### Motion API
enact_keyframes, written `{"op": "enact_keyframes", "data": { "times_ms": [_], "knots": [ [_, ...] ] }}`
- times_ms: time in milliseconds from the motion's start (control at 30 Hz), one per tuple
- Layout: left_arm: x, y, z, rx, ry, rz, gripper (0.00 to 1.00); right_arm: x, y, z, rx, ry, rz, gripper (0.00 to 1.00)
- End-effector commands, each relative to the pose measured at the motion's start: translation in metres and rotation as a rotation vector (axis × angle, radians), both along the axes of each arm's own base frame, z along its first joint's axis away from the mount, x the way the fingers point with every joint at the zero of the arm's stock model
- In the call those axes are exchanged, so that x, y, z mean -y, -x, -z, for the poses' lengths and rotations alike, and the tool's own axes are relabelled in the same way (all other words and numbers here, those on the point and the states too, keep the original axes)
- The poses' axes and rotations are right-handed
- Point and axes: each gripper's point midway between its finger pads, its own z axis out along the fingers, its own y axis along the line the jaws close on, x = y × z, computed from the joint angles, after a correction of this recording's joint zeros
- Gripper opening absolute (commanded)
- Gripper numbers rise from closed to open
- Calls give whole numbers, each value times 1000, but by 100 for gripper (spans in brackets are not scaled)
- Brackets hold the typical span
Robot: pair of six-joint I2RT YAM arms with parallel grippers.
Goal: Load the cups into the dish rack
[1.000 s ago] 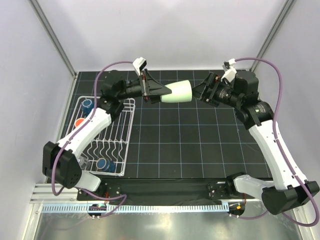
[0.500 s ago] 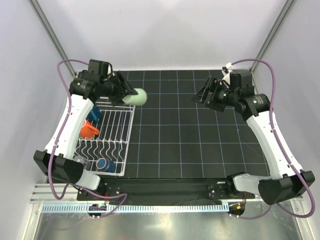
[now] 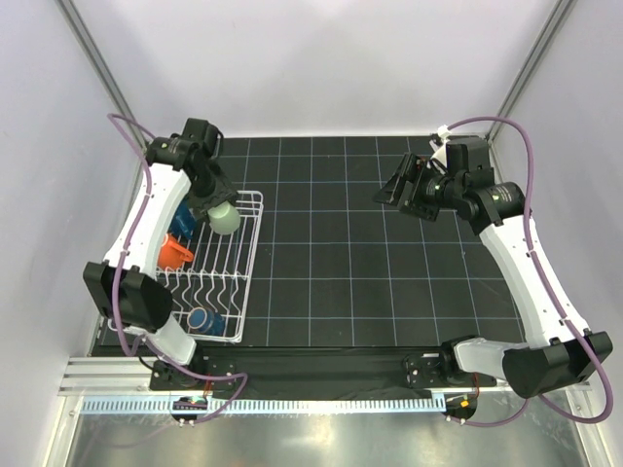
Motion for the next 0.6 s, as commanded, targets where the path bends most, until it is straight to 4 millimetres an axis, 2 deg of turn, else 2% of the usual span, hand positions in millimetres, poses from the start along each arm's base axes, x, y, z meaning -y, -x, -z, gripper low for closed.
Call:
{"op": "enact_keyframes", "data": {
  "times_ms": [0, 167, 300, 533, 567],
  "knots": [
    [-17, 11, 5, -115, -78, -31, 0, 2, 4, -13, 50, 2, -12, 83],
    [-16, -5, 15, -125, -96, 1, 0, 2, 4, -12, 49, 1, -9, 83],
    [-8, -19, 19, -99, -47, 43, 0, 3, 5, -12, 48, 6, -3, 83],
    [-1, -35, 41, -138, 2, 58, 0, 6, 8, -9, 45, 13, 6, 83],
    [0, -34, 48, -171, 0, 59, 0, 6, 9, -10, 48, 15, 6, 83]
  ]
}}
